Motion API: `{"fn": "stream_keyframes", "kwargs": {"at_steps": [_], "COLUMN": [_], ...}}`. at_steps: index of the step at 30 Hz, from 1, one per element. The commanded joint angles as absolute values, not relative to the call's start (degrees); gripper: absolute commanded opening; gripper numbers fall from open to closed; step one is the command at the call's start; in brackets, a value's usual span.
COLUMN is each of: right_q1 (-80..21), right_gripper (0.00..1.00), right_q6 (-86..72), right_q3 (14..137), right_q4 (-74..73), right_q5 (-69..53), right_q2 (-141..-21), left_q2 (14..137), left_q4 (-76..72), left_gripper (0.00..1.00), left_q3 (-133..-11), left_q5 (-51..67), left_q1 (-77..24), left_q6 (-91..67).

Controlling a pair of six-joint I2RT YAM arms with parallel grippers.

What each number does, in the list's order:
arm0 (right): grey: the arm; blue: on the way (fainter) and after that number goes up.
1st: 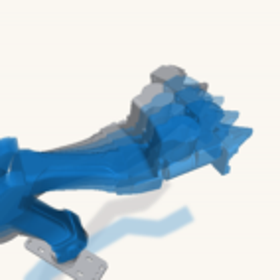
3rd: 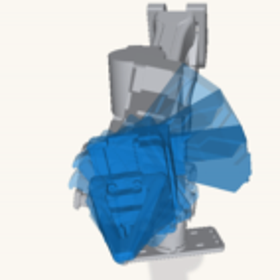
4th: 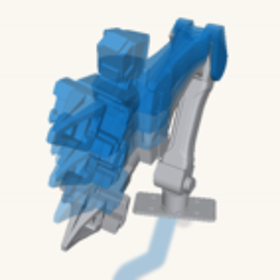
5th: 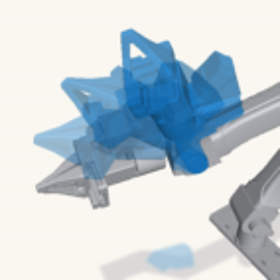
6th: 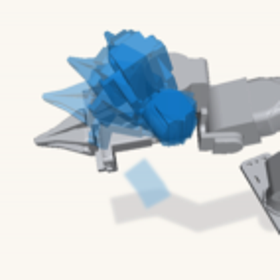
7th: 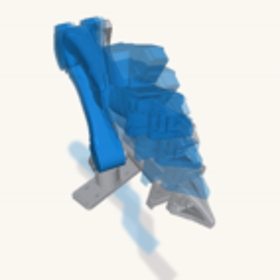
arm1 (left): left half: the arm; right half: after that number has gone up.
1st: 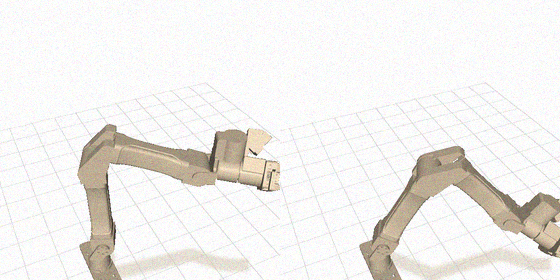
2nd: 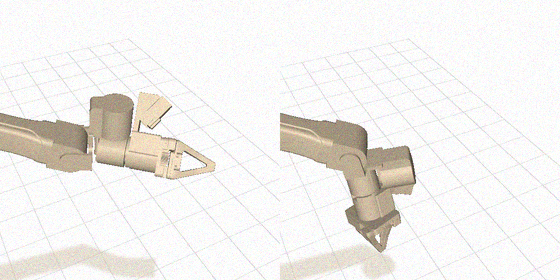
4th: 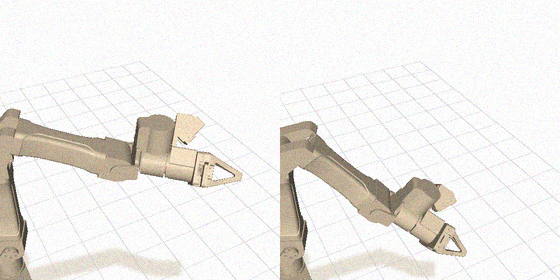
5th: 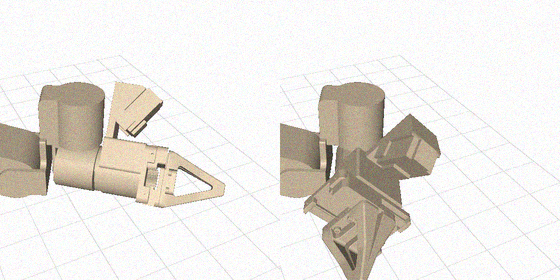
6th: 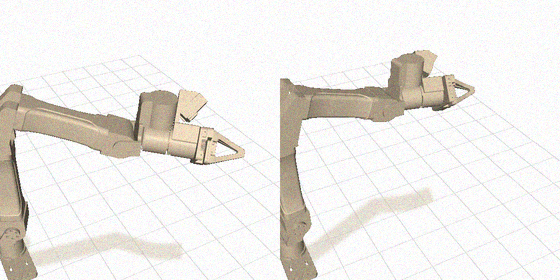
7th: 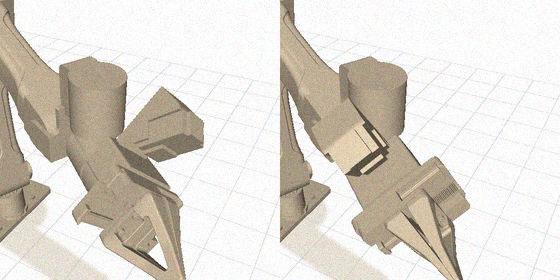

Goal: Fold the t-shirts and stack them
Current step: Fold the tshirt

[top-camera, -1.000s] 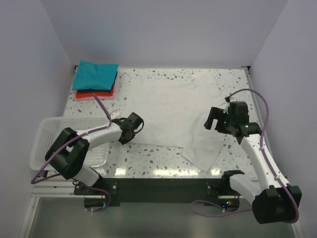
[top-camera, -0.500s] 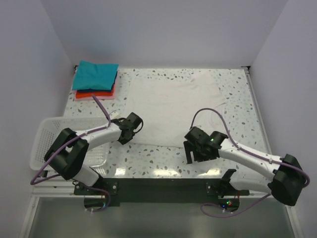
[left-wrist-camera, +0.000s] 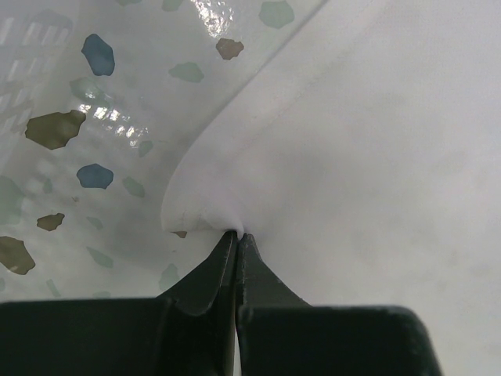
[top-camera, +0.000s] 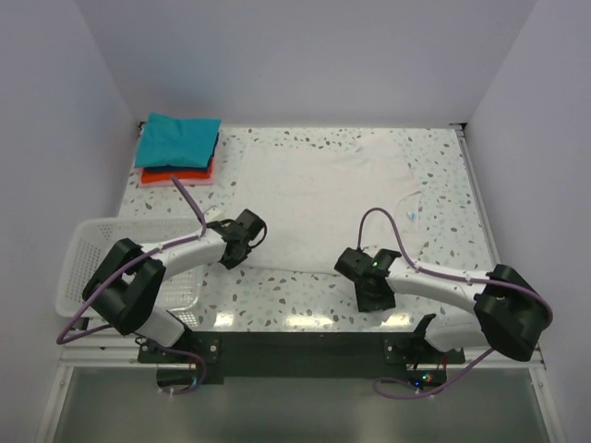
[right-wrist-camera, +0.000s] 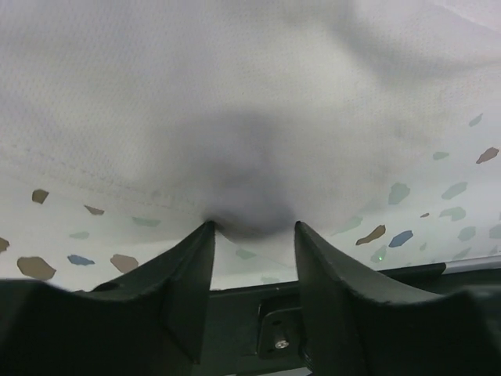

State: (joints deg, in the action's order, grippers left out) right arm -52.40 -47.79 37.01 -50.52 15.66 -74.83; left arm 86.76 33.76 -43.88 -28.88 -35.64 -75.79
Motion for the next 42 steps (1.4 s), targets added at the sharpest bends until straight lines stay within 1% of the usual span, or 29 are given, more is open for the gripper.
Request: {"fn": "stream_keyframes", "kwargs": {"at_steps": [1,2,4,6,7,8,15,21,27,32,37,42], "right_q1": [-49.94,-49.23,-47.21,-46.41,-45.80,-45.36,-43.07,-37.80,-34.28,-30.77,-27.25,-24.53], "right_gripper": [0.46,0.39,0.32,0.21,0.20,0.00,0.00,0.00,0.00,0.00,0.00,0.00], "right_q6": [-49.92,-48.96,-47.64,-46.41,-46.15,-45.88,-41.58,-35.60,-29.89,-25.59,-22.16,-19.87], "right_q3": [36.04,35.69,34.90,34.46,34.37,34.45,39.80,46.13,53.07,58.43,61.78,64.42], "right_q4": [-48.78,-48.43,-47.38,-47.20,-47.20,-47.20,-49.22,-49.75,-48.69,-46.94,-45.44,-43.77], "right_q5": [21.62,21.36,20.13,19.86,19.86,19.95,23.73,25.92,26.89,26.37,25.40,24.00], "right_q2": [-75.06,-74.62,-73.66,-71.99,-71.29,-70.06,-66.54,-66.71,-70.66,-73.82,-76.81,-80.06], "left_q2": [88.33,88.33,88.33,88.16,88.15,88.07,87.80,88.42,90.88,92.28,93.16,97.64], "left_q4": [33.75,33.92,34.10,34.28,34.36,34.45,34.54,36.38,39.28,39.46,38.32,38.85], "left_gripper": [0.00,0.00,0.00,0.00,0.00,0.00,0.00,0.00,0.00,0.00,0.00,0.00], "left_q3": [-42.19,-42.36,-42.54,-42.80,-42.98,-43.24,-45.52,-49.56,-55.27,-58.17,-60.90,-67.31], "left_q5": [-24.17,-24.17,-24.35,-24.35,-24.43,-24.43,-24.34,-25.57,-27.07,-25.84,-24.26,-22.68], "left_q1": [-35.60,-35.60,-35.60,-35.60,-35.60,-35.60,-35.60,-35.60,-34.90,-32.18,-29.97,-28.65], "left_q6": [-75.85,-75.85,-75.76,-75.67,-75.50,-75.41,-73.83,-72.51,-71.28,-69.00,-65.75,-62.41]}}
